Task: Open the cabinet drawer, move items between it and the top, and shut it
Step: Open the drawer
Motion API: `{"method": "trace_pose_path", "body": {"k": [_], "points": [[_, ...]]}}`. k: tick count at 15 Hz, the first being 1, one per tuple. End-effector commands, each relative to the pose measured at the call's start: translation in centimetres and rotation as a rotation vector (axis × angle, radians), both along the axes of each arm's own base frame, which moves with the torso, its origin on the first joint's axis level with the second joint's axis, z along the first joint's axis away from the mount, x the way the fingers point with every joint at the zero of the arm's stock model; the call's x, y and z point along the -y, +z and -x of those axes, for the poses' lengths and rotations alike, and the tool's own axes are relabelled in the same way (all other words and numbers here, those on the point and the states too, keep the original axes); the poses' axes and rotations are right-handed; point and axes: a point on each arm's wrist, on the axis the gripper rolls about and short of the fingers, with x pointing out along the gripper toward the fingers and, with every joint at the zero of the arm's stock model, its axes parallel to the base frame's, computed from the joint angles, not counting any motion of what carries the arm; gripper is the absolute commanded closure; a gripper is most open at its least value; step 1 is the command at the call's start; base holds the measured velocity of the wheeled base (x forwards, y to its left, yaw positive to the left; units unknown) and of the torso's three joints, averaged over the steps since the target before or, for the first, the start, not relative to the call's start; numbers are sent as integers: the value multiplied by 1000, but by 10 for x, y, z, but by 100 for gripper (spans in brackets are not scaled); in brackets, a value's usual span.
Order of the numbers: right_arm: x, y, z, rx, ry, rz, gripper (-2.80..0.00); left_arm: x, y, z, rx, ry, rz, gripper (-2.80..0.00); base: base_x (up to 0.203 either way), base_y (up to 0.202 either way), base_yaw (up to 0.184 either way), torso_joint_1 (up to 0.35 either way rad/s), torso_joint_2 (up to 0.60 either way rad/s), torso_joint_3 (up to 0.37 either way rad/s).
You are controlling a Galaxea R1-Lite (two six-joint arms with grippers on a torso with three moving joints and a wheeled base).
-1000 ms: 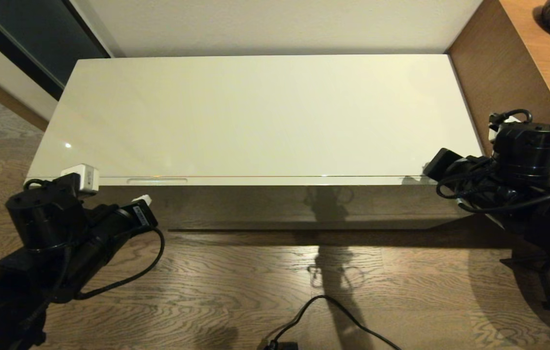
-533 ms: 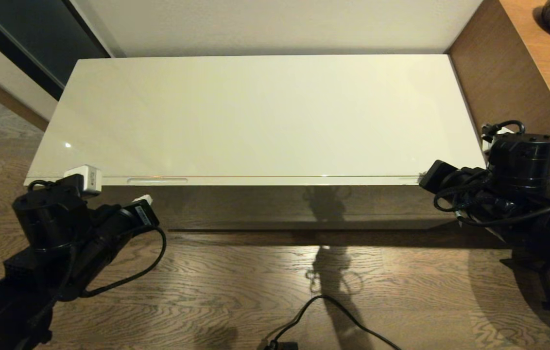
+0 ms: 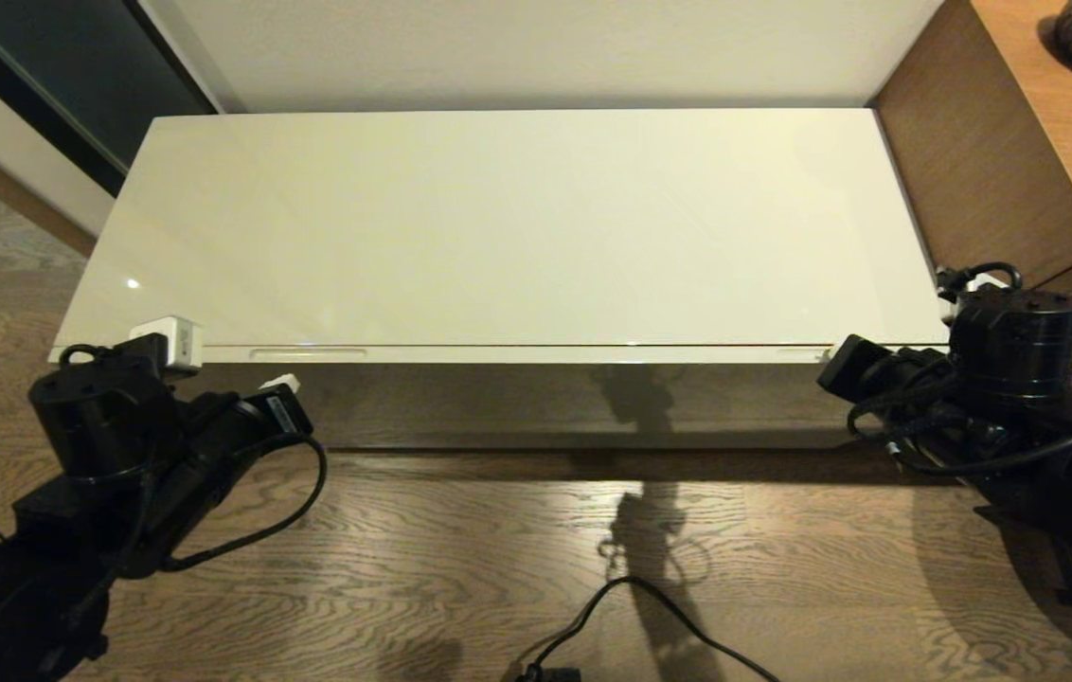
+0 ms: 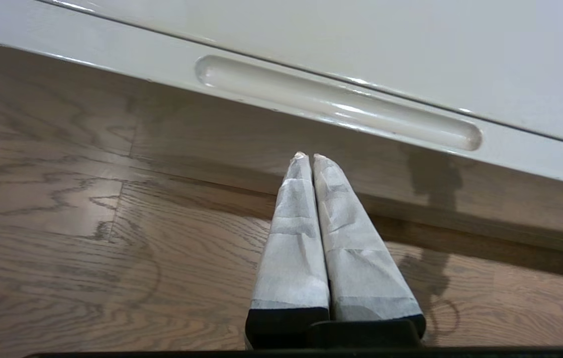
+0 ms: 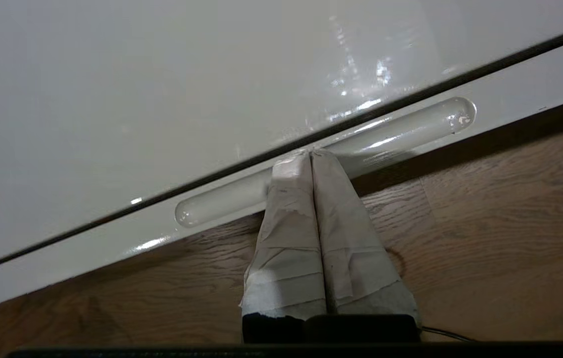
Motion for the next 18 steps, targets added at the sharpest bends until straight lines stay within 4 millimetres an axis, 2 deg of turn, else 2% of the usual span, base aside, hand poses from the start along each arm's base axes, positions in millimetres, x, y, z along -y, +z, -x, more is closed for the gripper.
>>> {"method": "trace_pose_path", "body": {"k": [1,9,11,13,18], "points": [[1,-9,4,-44,1,15,0,0,2,0,12,2,2,0,0,0,0,0,0,0],[1,-12,4,-54,7,18,0,-1,0,-3,7,6,-4,0,0,0,0,0,0,0],[1,-13,4,-56,6,19,0,-2,7,-5,37,13,0,0,0,0,0,0,0,0],[1,-13,4,-56,8,19,0,-2,27,-3,112,16,-7,0,0,0,0,0,0,0],[1,-14,4,-57,8,21,0,-2,19,-6,83,20,-15,0,0,0,0,0,0,0]]}}
